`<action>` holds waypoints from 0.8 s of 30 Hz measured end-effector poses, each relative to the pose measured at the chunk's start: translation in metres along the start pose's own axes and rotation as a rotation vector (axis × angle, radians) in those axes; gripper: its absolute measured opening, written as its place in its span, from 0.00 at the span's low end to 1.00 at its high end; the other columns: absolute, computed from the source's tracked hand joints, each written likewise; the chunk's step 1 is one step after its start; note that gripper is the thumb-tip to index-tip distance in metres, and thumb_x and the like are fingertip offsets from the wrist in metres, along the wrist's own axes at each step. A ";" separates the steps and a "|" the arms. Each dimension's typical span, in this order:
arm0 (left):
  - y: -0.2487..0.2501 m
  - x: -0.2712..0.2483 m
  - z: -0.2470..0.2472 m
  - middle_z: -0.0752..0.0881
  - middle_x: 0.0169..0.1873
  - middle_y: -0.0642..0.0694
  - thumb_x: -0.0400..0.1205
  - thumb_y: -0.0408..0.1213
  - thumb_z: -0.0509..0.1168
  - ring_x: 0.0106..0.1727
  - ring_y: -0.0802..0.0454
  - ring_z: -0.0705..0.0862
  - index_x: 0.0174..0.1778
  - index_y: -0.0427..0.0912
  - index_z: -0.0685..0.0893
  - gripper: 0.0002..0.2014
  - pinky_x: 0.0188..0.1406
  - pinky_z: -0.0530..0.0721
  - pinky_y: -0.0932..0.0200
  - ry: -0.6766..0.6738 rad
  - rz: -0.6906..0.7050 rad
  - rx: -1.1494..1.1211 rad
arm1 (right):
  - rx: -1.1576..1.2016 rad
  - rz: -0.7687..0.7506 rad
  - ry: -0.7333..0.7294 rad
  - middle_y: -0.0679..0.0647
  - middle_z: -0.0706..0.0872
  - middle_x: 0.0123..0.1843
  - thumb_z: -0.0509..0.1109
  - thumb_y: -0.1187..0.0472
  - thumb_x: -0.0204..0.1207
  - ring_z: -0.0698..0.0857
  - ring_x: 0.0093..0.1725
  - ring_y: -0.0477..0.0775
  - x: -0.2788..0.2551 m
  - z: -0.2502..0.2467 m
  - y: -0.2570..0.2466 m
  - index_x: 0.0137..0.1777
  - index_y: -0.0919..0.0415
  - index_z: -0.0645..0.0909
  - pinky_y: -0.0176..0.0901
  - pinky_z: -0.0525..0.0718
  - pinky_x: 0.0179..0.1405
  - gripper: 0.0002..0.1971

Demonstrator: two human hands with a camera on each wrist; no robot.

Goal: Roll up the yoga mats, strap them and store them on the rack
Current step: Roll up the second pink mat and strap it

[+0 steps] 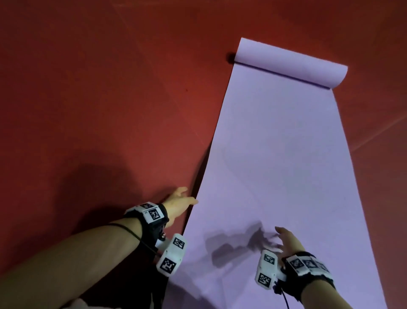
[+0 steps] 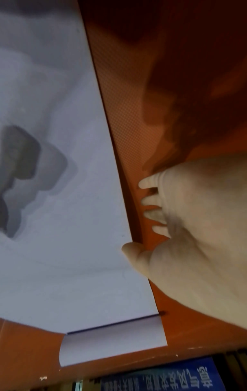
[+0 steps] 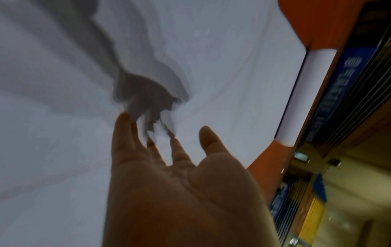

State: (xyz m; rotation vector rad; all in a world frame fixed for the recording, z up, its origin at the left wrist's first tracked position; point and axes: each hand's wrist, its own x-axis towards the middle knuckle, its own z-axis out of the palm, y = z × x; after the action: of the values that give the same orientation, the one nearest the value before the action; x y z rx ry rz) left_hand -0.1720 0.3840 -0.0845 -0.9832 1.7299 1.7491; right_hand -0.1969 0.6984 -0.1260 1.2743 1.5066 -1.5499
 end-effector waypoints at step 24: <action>0.022 0.010 -0.075 0.81 0.56 0.38 0.82 0.29 0.67 0.53 0.44 0.81 0.70 0.33 0.76 0.19 0.44 0.85 0.50 0.126 0.056 -0.131 | -0.895 -0.627 0.343 0.63 0.51 0.87 0.66 0.34 0.76 0.63 0.81 0.71 -0.017 0.139 -0.050 0.87 0.49 0.42 0.62 0.61 0.80 0.49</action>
State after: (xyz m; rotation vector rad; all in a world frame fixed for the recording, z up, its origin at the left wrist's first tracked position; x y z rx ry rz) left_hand -0.1838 0.3070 -0.0731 -1.1324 1.7527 1.8936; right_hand -0.2666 0.5682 -0.1085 0.5601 2.5782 -0.7431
